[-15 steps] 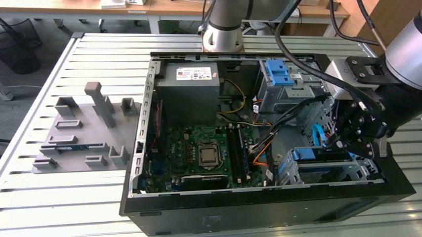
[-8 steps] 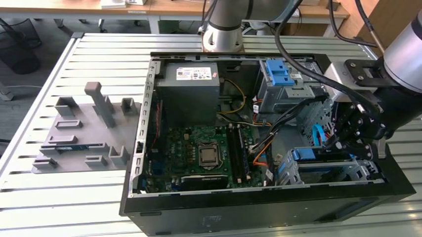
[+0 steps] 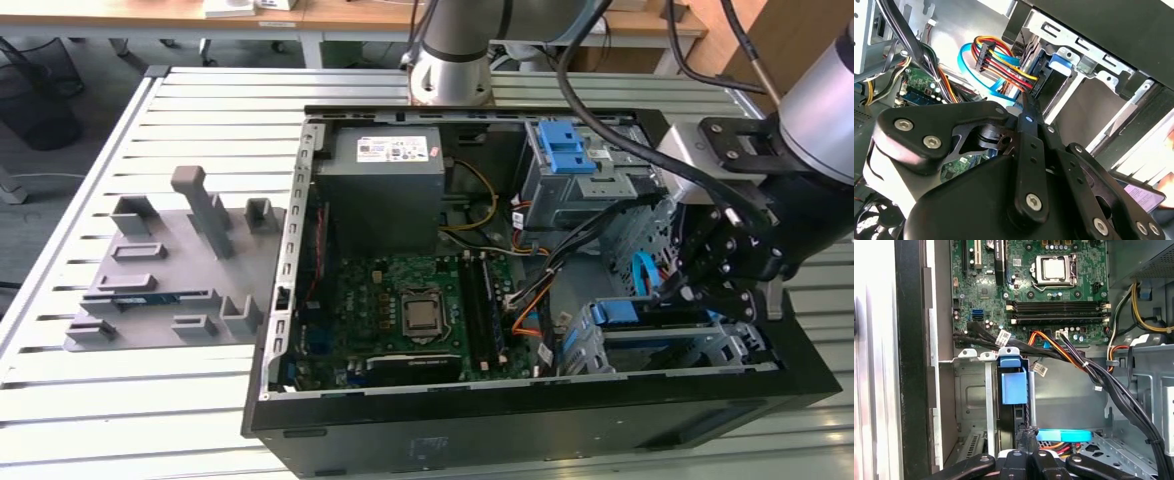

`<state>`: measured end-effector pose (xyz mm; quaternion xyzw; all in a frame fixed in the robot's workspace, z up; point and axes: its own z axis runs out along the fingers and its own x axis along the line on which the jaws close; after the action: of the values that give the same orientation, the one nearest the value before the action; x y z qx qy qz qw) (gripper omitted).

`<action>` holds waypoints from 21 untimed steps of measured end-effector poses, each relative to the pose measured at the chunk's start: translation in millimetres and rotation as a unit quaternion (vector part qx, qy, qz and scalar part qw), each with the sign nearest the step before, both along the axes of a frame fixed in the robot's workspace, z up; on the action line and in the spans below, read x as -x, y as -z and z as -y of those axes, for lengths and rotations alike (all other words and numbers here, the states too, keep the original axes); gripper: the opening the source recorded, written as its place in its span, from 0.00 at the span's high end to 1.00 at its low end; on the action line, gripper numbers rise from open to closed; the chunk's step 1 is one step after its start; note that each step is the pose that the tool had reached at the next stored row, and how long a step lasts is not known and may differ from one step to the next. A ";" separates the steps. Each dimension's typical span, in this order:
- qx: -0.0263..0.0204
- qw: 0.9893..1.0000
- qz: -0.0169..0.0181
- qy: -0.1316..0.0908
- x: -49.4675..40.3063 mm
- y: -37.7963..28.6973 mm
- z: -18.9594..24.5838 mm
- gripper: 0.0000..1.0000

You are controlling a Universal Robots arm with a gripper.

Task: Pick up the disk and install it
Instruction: 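Insert the second disk wire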

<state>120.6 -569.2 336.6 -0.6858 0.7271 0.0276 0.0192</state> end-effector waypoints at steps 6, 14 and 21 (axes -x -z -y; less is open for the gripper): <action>0.000 1.000 0.000 0.000 0.0 -4.5 0.0 0.89; 0.000 1.000 0.000 0.000 0.0 -9.5 -0.1 0.89; 0.000 1.000 0.000 0.000 0.0 -10.1 -0.1 0.89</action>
<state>120.6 -569.1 346.7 -0.6858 0.7270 0.0276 0.0192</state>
